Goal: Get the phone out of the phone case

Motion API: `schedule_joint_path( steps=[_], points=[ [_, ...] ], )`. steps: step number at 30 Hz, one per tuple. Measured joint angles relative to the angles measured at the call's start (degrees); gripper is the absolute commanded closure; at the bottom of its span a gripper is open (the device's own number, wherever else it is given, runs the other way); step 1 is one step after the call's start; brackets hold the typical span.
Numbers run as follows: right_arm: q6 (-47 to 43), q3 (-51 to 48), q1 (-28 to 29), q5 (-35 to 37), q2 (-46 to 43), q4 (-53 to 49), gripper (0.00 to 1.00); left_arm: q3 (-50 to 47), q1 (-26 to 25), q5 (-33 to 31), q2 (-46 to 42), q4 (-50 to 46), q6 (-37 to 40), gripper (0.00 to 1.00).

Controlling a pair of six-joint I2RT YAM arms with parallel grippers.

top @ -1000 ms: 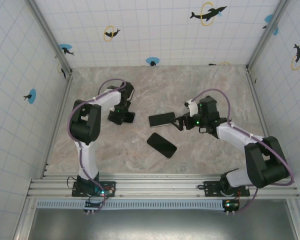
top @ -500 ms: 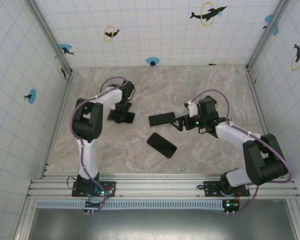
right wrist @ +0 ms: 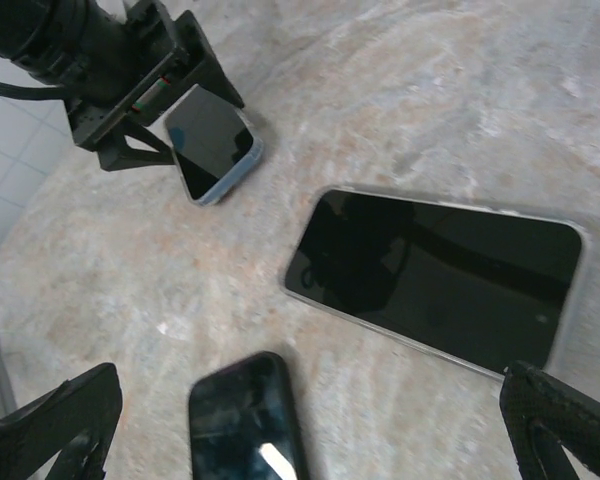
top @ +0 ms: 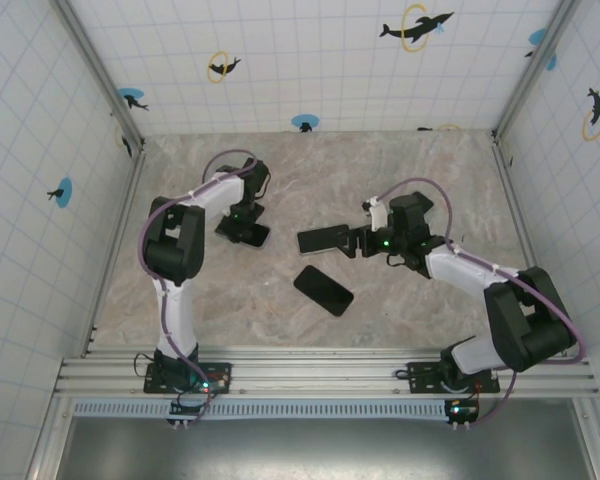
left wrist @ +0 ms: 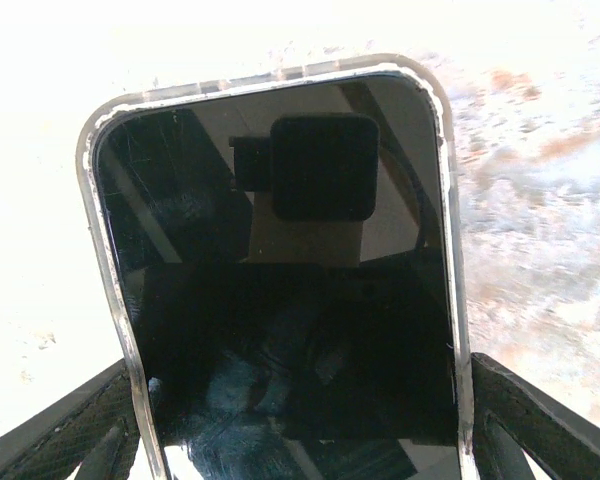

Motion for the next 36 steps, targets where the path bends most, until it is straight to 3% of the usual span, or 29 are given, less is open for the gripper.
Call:
schedule_joint_path(
  steps=[10,17,27,36],
  points=[
    [10.6,2.0,6.2,1.7,4.2,9.9,0.01,-4.9,-0.5,0.3,-15.6,6.3,8.7,0.28],
    [16.4,6.3,8.7,2.0,9.5,15.0,0.06,-6.6,-5.5,1.6,-19.6,9.9,15.0,0.28],
    [25.5,9.5,11.3,0.3,16.4,24.9,0.27,-10.0,-9.5,4.3,-24.9,15.3,21.4,0.28],
    [32.4,10.3,12.0,0.2,19.3,31.5,0.57,-11.7,-10.6,5.9,-27.1,18.8,24.3,0.28]
  ],
)
